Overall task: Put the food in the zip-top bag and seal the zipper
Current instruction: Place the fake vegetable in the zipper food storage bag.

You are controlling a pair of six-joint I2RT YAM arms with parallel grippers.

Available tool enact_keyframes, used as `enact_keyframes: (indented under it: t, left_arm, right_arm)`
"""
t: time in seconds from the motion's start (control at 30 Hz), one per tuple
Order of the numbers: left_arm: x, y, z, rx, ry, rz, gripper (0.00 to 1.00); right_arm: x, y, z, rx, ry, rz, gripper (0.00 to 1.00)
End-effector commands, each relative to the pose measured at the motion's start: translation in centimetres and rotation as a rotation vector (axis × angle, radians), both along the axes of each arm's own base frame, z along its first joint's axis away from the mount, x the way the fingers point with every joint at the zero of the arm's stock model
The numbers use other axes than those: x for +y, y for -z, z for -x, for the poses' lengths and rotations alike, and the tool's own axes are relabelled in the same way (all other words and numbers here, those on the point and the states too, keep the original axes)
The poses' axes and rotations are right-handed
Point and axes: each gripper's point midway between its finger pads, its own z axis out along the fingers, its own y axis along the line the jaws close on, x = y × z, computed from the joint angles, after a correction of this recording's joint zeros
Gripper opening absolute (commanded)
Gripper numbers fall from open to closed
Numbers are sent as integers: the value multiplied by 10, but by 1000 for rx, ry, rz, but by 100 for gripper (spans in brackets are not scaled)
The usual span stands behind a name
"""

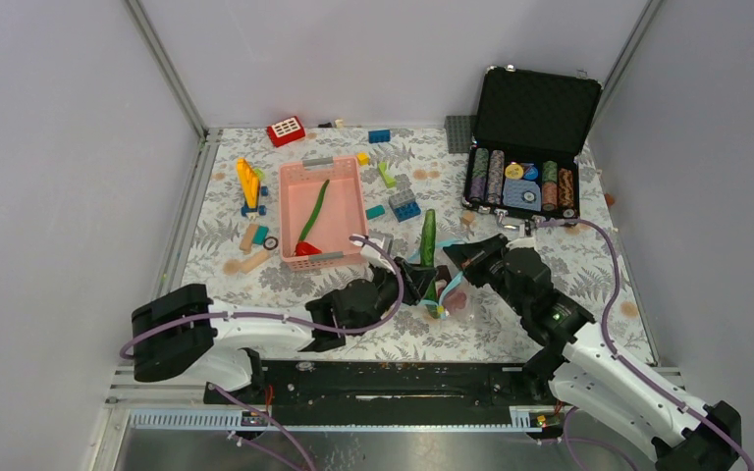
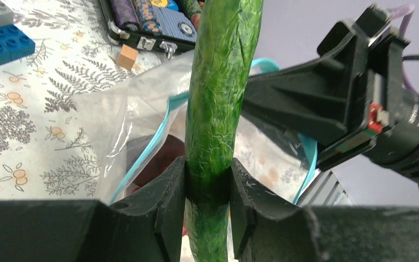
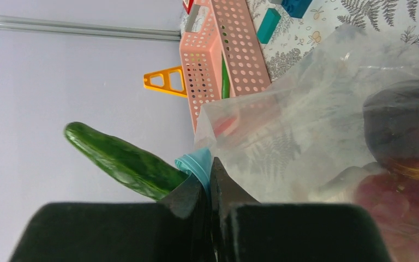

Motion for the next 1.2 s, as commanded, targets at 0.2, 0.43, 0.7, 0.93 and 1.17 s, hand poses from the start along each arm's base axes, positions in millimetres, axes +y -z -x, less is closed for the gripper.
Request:
enact_keyframes:
  t: [0.2,0.43,0.7,0.93,1.17]
  left_arm:
    - [-6,-34,21,-82,42,34,54]
    - [13,-59,28,-111,59,-31,99]
    - [41,-75,33,-89,59,-188,99]
    - [97,-79,23,-58,-61,-314,99]
    - [111,-101,23,-72,80,-339,99]
  right_arm:
    - [-12,-45,-3,-98,58,-80,4]
    - [-17,-38,0,-90,62,-36,4]
    - [-15,-39,4,-103,30,2,4]
    - [-13,-48,11,-152,-63,151,4]
    - [-11,-51,25,-169,-234,390,4]
